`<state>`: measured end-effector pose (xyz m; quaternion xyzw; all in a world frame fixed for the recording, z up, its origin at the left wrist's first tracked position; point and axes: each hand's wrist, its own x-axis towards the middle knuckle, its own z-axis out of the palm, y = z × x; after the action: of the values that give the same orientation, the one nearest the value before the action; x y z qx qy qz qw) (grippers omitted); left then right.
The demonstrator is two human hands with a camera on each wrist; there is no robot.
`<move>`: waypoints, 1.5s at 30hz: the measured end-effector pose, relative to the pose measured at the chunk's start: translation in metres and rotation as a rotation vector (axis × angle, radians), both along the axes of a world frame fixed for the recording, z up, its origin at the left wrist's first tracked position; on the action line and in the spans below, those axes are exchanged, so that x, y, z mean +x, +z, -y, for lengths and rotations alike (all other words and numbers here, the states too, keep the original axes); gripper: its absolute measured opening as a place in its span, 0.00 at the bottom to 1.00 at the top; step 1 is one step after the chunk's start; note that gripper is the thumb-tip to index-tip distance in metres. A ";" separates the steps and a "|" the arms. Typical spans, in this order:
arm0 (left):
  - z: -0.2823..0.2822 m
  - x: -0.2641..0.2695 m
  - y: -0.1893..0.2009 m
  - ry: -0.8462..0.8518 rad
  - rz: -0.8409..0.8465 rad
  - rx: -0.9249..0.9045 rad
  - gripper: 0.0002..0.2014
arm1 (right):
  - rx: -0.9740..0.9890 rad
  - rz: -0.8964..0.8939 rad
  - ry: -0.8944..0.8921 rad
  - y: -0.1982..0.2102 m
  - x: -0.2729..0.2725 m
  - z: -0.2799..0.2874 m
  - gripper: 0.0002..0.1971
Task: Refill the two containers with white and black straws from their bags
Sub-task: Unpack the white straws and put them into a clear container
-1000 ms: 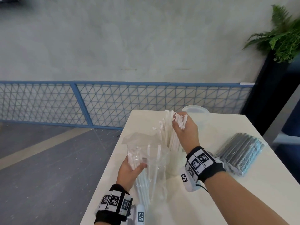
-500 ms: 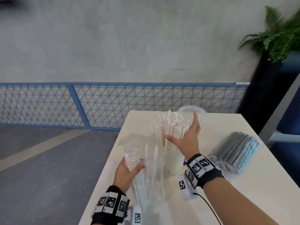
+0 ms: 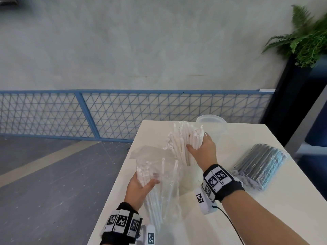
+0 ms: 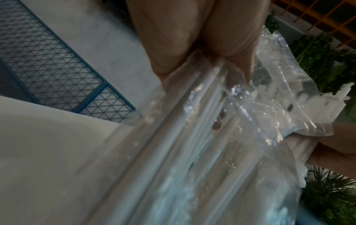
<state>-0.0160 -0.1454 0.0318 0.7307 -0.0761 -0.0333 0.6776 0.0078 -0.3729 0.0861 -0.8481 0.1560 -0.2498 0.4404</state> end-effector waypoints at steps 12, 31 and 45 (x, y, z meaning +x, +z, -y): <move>0.003 -0.002 -0.001 0.004 -0.020 0.074 0.13 | -0.094 0.546 0.071 0.036 -0.056 -0.022 0.09; -0.005 -0.007 -0.002 -0.211 -0.015 0.008 0.34 | -0.055 -0.006 0.459 -0.019 -0.066 -0.059 0.19; -0.002 -0.015 0.000 -0.440 -0.070 0.114 0.70 | 0.189 0.002 0.612 -0.039 -0.080 -0.076 0.30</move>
<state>-0.0307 -0.1437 0.0318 0.7318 -0.2082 -0.2101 0.6140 -0.0724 -0.2969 0.0470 -0.8107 -0.0841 -0.0909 0.5722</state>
